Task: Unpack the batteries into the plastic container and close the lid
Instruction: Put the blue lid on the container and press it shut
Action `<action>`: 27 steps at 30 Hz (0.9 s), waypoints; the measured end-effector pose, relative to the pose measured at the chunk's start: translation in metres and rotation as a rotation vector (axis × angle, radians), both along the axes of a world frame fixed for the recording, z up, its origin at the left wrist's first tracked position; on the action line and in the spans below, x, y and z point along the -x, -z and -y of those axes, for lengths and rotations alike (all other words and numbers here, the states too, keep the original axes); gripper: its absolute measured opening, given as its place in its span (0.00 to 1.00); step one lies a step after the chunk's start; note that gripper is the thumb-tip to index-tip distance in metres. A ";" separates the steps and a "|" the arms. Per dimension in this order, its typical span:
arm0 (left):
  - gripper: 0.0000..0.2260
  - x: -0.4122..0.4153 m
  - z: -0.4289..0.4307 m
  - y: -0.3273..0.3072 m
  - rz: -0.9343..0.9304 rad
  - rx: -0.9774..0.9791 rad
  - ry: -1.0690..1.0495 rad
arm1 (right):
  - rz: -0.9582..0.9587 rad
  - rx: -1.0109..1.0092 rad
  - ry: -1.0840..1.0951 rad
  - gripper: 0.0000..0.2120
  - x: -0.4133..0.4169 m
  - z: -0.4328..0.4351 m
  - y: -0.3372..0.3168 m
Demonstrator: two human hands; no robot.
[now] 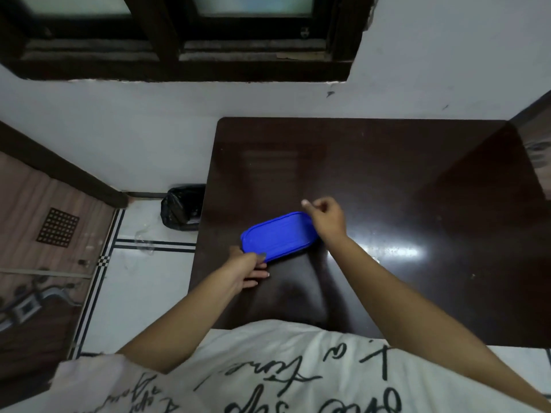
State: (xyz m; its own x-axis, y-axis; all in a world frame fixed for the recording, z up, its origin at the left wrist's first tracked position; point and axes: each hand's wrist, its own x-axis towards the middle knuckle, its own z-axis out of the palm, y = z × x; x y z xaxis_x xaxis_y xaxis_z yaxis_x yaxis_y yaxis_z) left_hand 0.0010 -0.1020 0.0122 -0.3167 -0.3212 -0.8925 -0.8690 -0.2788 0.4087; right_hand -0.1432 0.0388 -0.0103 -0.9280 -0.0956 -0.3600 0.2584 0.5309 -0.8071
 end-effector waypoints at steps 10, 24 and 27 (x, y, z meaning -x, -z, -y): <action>0.12 -0.003 -0.008 -0.005 -0.074 -0.022 -0.017 | 0.538 0.325 0.436 0.16 -0.061 -0.004 0.003; 0.12 -0.007 -0.012 0.005 -0.196 -0.001 -0.158 | 0.592 0.401 0.492 0.14 -0.066 -0.005 -0.002; 0.13 0.000 -0.010 0.003 -0.169 -0.022 -0.211 | 0.611 0.406 0.531 0.14 -0.068 0.000 -0.004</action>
